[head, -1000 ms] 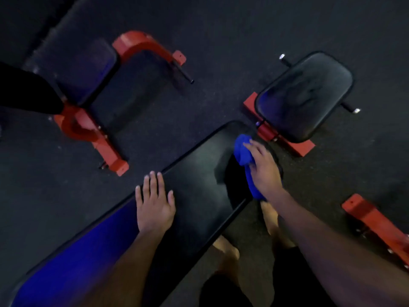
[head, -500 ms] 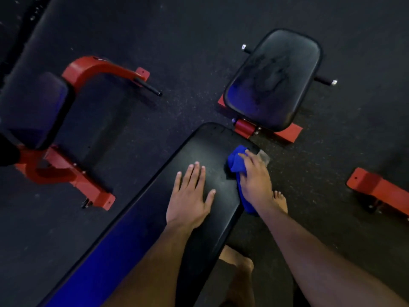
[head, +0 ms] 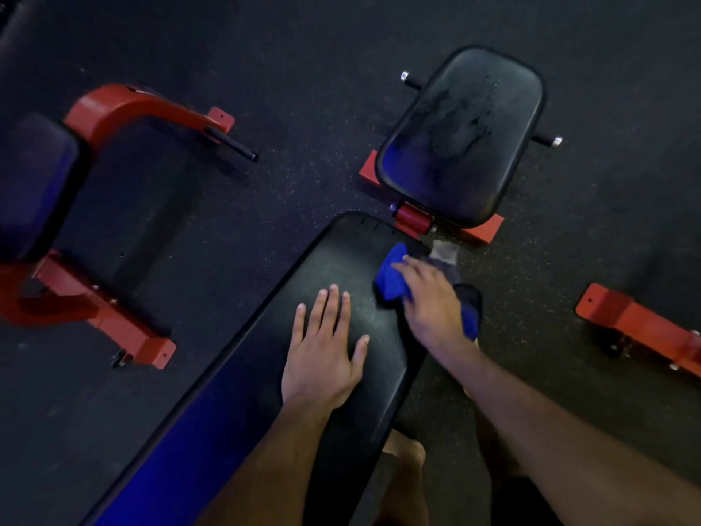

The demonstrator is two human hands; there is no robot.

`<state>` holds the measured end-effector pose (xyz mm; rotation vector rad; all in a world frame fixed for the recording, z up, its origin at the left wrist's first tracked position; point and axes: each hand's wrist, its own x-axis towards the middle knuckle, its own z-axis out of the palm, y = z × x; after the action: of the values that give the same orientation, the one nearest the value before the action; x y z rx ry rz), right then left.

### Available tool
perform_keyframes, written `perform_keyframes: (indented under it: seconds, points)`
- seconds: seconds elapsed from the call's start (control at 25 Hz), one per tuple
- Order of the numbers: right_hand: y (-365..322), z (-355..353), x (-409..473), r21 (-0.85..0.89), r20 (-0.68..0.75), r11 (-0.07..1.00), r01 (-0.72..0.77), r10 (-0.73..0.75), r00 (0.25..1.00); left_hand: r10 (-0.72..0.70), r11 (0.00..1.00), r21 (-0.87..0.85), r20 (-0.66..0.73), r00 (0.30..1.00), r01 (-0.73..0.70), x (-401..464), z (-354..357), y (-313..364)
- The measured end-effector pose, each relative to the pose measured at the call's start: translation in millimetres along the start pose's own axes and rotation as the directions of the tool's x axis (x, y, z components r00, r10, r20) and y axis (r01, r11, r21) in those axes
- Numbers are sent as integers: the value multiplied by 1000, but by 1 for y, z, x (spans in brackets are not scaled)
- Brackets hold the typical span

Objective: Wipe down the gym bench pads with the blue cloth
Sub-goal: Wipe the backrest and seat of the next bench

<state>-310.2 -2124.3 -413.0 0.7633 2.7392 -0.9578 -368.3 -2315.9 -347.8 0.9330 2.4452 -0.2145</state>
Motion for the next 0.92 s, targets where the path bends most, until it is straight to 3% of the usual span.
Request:
perform_keyframes:
  seconds: [0.16, 0.4, 0.68, 0.8, 0.92]
  points:
    - [5, 3, -5, -9, -34, 996, 88, -88, 996, -4, 1000, -3, -1, 1000, 4, -1, 0, 0]
    - [53, -8, 75, 91, 51, 943, -320, 317, 947, 4, 999, -43, -37, 999, -6, -1, 2, -1]
    - [19, 4, -4, 99, -94, 994, -53, 62, 994, -4, 999, -43, -41, 999, 2, 1, 3, -1]
    - [31, 11, 13, 113, -125, 989, -100, 114, 986, -4, 999, -34, -46, 999, 2, -1, 6, -1]
    - [52, -2, 60, 110, -4, 965, -238, 240, 971, 2, 1000, -31, -29, 1000, -3, -1, 5, -3]
